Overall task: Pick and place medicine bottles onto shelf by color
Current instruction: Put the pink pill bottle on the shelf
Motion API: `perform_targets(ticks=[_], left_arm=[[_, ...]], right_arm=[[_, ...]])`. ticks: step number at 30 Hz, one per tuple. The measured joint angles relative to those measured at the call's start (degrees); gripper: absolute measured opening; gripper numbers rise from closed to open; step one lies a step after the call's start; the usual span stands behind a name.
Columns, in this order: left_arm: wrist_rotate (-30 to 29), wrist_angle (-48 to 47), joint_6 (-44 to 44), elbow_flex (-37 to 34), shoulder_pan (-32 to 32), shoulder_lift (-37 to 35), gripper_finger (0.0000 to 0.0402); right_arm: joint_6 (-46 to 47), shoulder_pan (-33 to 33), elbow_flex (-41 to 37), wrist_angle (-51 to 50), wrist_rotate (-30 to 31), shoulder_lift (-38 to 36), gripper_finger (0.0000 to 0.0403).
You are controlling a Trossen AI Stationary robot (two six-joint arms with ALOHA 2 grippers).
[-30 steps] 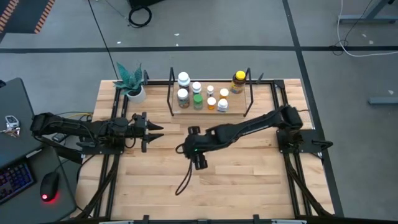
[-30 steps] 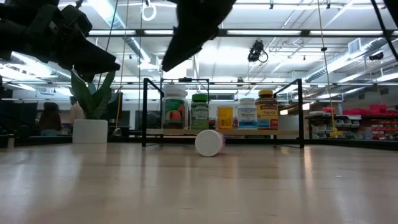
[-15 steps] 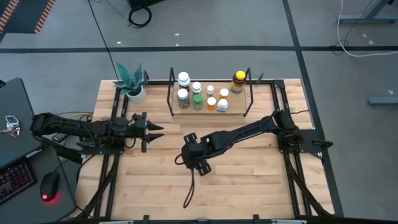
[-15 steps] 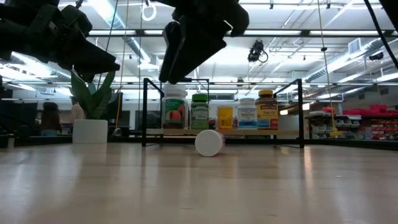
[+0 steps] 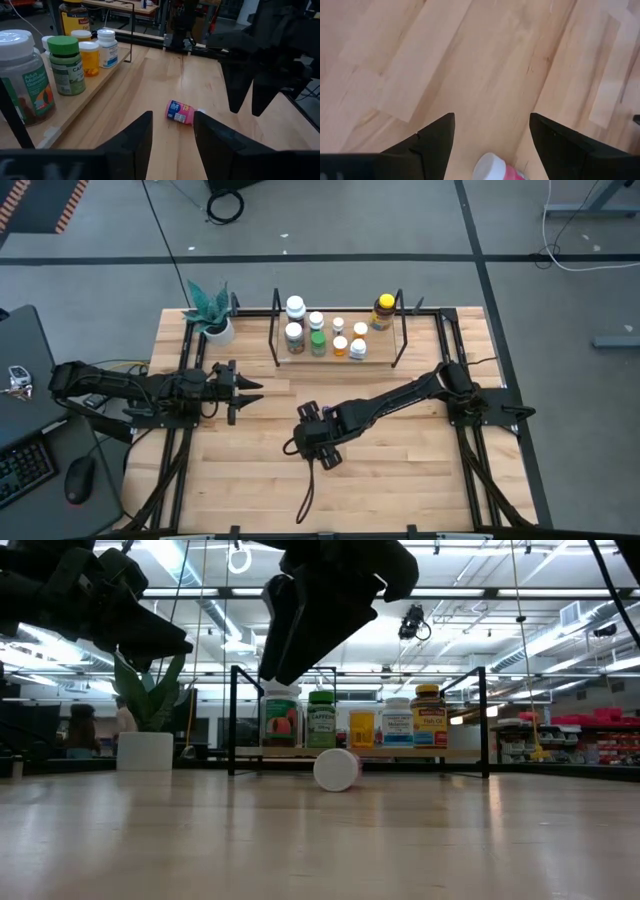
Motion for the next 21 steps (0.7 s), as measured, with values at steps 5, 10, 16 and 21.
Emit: perform_targets(ticks=[5, 10, 16, 21], left_arm=[[0.0, 0.0, 0.0, 0.0, 0.0, 0.0, 0.0153], [0.0, 0.0, -0.2, 0.0, 0.0, 0.0, 0.0146], [0.0, 0.0, -2.6, 0.0, 0.0, 0.0, 0.0149], [0.0, 0.0, -3.7, 0.0, 0.0, 0.0, 0.0153]], right_arm=[[1.2, 0.5, -0.1, -0.4, 0.2, 0.0, 0.0265], [1.1, 0.6, -0.4, -1.8, 2.3, 0.0, 0.0265], [-3.1, 0.1, -4.4, -4.2, 4.8, 0.1, 0.0265], [-7.9, 0.4, -8.5, -2.3, 6.1, 0.1, 0.0265]])
